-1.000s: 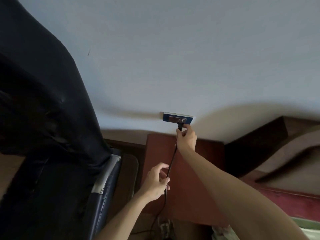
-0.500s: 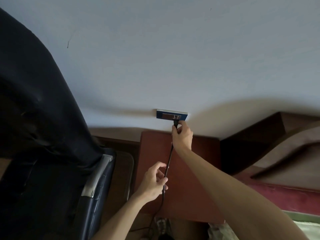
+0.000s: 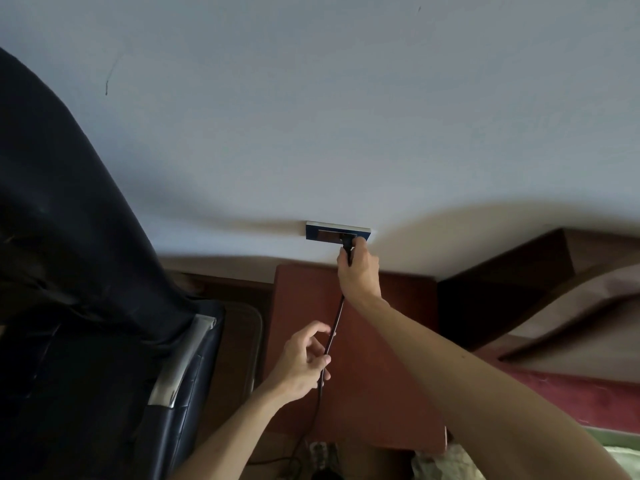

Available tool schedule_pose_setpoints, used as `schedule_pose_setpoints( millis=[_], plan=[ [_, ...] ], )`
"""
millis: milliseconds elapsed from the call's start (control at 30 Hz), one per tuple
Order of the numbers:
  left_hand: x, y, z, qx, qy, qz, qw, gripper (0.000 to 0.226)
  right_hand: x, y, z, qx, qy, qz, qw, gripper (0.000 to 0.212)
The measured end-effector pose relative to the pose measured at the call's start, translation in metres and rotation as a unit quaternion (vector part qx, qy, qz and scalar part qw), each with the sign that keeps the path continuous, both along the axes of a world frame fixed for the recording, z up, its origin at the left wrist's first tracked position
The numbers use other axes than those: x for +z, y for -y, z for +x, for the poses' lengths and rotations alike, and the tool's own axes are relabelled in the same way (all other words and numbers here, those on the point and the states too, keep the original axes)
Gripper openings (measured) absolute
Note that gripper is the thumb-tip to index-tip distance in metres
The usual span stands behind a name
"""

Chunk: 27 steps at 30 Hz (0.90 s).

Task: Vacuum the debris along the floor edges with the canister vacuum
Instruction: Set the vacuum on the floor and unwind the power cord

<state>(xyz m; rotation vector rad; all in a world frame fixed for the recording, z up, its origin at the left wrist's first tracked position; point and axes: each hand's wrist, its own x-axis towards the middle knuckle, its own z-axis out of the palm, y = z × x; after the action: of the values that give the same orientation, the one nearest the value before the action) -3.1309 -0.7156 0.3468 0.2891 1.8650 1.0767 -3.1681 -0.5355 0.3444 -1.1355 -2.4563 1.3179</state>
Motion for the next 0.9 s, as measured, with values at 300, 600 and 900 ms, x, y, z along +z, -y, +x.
schedule_pose_setpoints(
  millis=[300, 600, 900],
  plan=[
    [-0.006, -0.003, -0.001, 0.004, 0.009, -0.003, 1.0, 0.036, 0.004, 0.002, -0.006, 0.007, 0.017, 0.002, 1.0, 0.01],
    [0.013, 0.001, -0.01, -0.05, -0.087, -0.05, 0.994, 0.043, 0.036, -0.009, -0.012, 0.064, 0.157, 0.014, 0.985, 0.029],
    [0.095, 0.003, -0.064, -0.175, -0.218, -0.177, 0.944, 0.082, 0.091, -0.02, 0.036, 0.301, 0.244, 0.109, 0.915, 0.068]
  ],
)
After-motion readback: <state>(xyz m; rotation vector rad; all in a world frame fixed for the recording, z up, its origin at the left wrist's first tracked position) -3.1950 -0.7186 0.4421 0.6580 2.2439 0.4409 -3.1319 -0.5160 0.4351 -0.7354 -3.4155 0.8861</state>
